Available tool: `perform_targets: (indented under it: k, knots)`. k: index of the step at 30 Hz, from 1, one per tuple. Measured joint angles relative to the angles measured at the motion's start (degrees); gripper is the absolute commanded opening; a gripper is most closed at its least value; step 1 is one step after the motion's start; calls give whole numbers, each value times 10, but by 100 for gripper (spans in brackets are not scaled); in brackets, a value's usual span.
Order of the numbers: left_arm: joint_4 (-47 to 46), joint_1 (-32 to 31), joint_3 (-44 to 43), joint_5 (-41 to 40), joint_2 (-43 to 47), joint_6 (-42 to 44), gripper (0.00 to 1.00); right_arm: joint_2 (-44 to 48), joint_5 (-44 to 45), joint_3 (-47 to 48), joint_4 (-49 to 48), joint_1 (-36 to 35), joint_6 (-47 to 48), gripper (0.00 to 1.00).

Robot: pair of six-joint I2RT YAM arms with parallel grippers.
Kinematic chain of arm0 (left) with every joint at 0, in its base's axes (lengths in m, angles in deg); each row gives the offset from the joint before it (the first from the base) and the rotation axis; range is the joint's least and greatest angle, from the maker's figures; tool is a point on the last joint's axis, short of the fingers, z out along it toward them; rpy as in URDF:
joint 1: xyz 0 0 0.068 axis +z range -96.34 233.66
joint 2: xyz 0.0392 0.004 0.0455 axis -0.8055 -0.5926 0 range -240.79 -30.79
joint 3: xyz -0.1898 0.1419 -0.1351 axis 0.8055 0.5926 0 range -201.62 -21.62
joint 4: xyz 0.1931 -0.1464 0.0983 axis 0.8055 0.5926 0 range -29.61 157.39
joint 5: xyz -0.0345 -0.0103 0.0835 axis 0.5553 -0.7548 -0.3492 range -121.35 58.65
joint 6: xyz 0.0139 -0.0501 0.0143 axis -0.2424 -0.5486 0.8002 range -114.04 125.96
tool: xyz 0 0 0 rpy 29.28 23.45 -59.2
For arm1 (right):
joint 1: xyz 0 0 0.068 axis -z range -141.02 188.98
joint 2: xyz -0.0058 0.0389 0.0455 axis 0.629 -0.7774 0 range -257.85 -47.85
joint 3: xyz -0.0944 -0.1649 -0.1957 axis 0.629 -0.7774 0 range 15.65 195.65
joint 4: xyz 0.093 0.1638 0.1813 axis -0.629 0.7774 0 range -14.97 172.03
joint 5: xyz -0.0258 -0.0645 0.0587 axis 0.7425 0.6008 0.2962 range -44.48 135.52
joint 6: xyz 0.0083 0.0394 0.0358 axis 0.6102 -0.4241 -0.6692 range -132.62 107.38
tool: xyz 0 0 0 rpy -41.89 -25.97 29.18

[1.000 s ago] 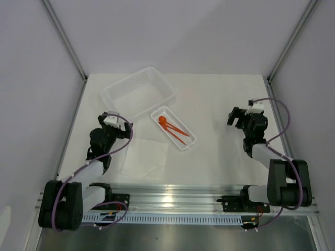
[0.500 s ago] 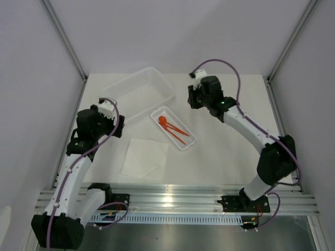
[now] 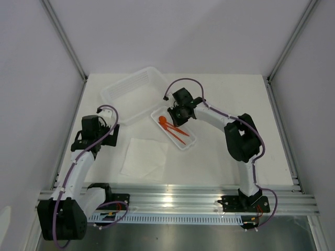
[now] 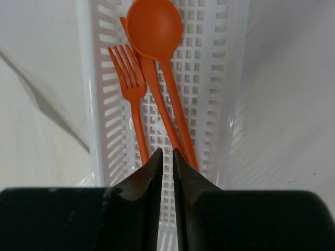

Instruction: Place the utensils on the paper napkin and roll it up

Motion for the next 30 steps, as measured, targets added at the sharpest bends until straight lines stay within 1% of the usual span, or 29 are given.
perform_targets:
  k: [5, 11, 13, 14, 21, 22, 25, 26, 28, 29, 30]
  knots:
    - [0, 1, 0, -11, -5, 0, 100, -6, -1, 17, 3, -20, 8, 17]
    - [0, 1, 0, -15, -18, 0, 100, -47, -9, 38, 4, -34, 12, 18]
    - [0, 1, 0, -15, -20, 0, 99, -63, -9, 38, 8, -35, 12, 21]
    - [0, 1, 0, -15, -20, 0, 100, -69, -8, 38, 9, -36, 12, 24]
    - [0, 1, 0, -16, -21, 0, 99, -75, 11, 39, 7, -39, 5, 27]
    - [0, 1, 0, -16, -21, 0, 99, -75, 14, 40, 7, -40, 3, 26]
    - [1, 1, 0, -17, -21, 0, 99, -76, 21, 41, 8, -42, 1, 16]
    - [0, 1, 0, -17, -21, 0, 100, -76, 23, 41, 8, -42, 0, 10]
    - [1, 1, 0, -17, -21, 0, 100, -76, 25, 41, 6, -42, -3, 3]
    - [1, 1, 0, -18, -21, 0, 99, -76, 26, 42, 5, -42, -6, 0]
    - [1, 1, 0, -19, -21, 0, 100, -76, 25, 42, 5, -42, -8, 0]
